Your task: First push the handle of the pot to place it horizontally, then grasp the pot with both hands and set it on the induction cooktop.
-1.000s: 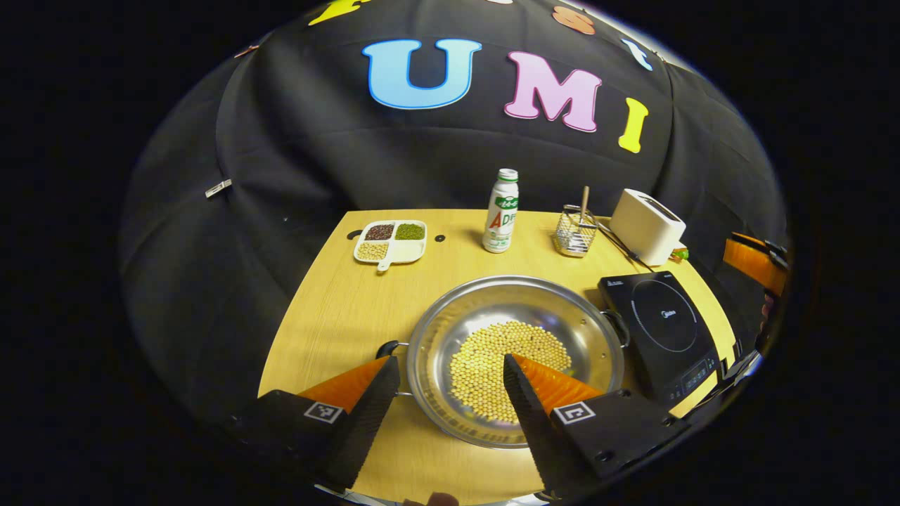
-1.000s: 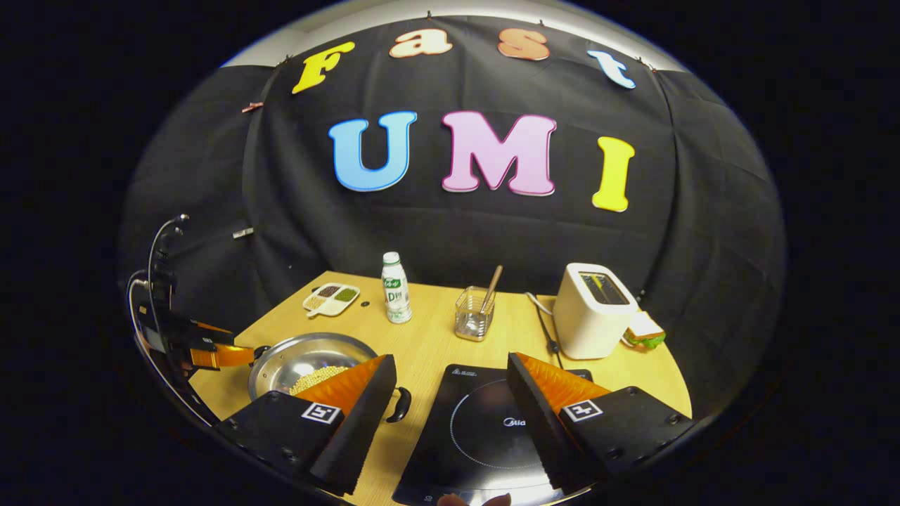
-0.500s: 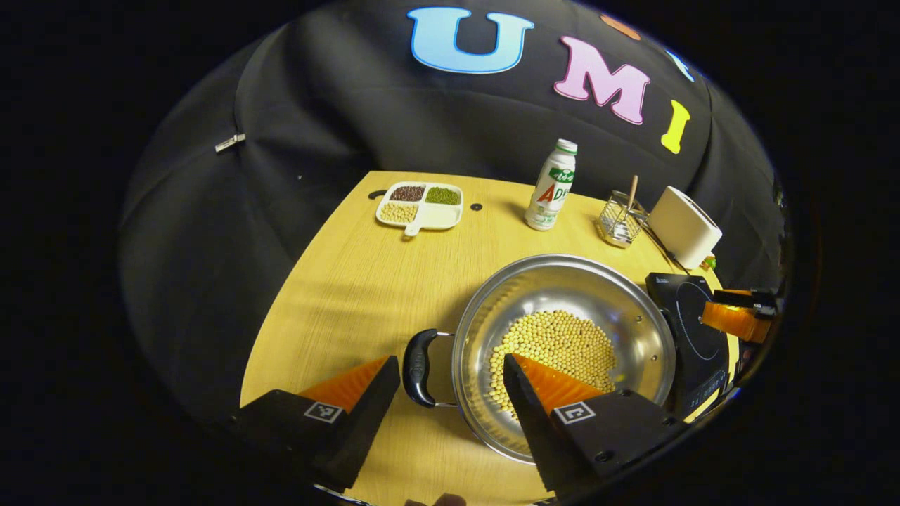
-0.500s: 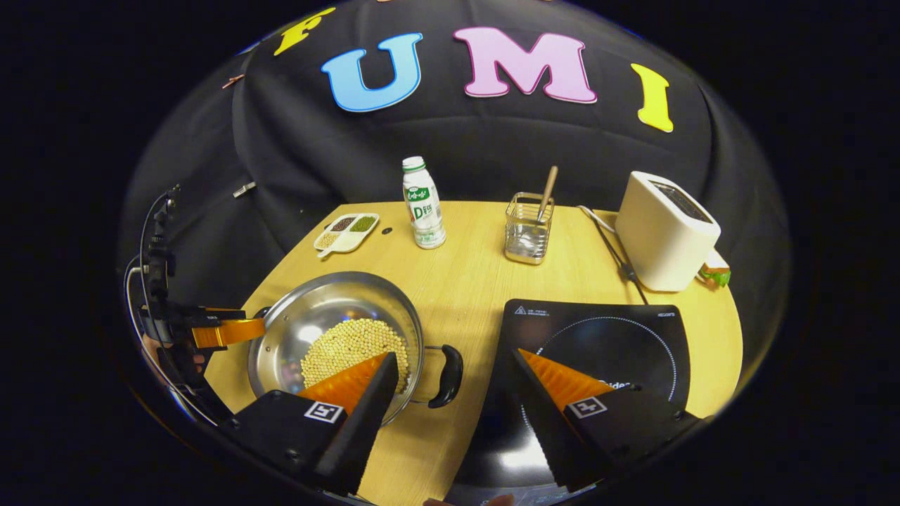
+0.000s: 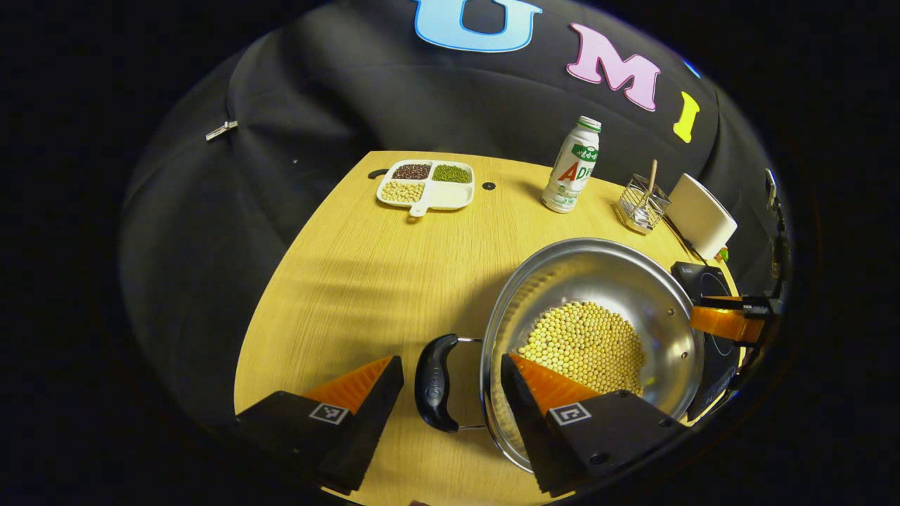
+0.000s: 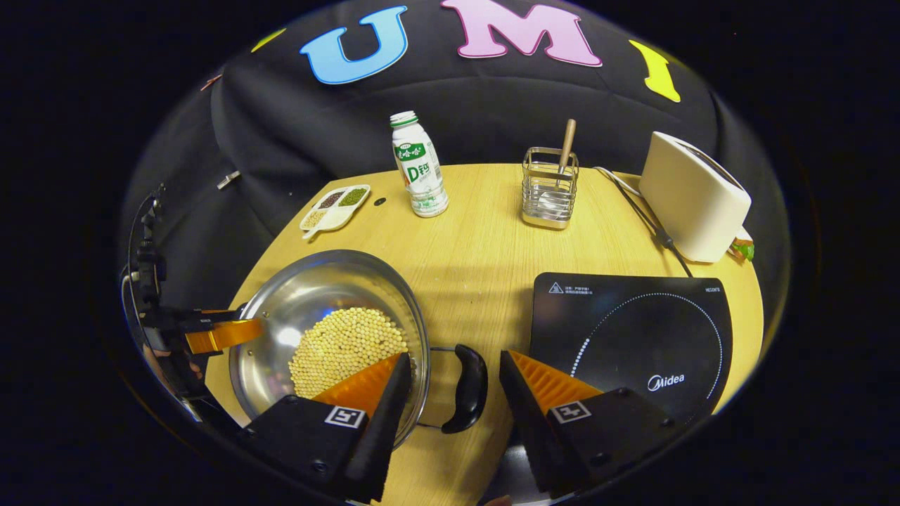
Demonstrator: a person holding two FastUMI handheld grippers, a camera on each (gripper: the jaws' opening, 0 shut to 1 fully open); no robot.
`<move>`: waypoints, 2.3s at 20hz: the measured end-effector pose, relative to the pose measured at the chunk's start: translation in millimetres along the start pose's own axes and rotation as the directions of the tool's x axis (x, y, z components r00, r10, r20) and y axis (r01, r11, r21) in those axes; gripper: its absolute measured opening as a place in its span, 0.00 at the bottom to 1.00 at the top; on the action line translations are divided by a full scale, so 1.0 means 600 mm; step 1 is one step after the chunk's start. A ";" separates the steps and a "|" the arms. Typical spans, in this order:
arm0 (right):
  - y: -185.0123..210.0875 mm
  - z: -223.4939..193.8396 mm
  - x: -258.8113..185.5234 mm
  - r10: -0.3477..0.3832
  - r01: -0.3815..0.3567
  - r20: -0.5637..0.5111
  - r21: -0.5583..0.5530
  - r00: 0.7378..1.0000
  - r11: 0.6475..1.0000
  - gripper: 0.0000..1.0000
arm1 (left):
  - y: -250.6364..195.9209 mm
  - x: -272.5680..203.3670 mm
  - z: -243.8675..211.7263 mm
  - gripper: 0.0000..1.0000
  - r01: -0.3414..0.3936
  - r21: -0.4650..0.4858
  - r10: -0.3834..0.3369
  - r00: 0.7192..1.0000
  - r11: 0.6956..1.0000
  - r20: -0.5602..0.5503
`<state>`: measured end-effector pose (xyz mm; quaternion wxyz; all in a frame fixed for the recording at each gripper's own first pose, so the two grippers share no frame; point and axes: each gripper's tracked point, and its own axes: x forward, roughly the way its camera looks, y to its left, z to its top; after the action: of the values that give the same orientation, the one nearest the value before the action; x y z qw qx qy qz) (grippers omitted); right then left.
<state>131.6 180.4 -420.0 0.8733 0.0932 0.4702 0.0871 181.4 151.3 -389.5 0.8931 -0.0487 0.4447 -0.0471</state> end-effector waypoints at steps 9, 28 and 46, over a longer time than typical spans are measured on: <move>0.000 -0.030 0.035 -0.029 0.028 -0.066 -0.009 0.997 1.000 0.63 | -0.001 0.013 -0.014 0.63 -0.006 0.044 0.008 0.999 0.999 -0.048; -0.137 0.029 -0.147 -0.077 0.081 -0.063 0.058 0.995 0.995 0.49 | -0.190 -0.101 0.057 0.54 0.038 0.092 -0.035 0.999 0.995 -0.030; -0.478 0.026 -0.229 -0.156 0.160 -0.046 0.108 0.987 0.981 0.53 | -0.537 -0.035 0.066 0.54 0.141 0.137 -0.137 0.990 0.980 -0.042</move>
<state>88.7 -131.5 -371.1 0.8619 0.1023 0.4966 -0.0069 187.3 -163.1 -307.5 0.8816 -0.0162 0.4500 -0.1412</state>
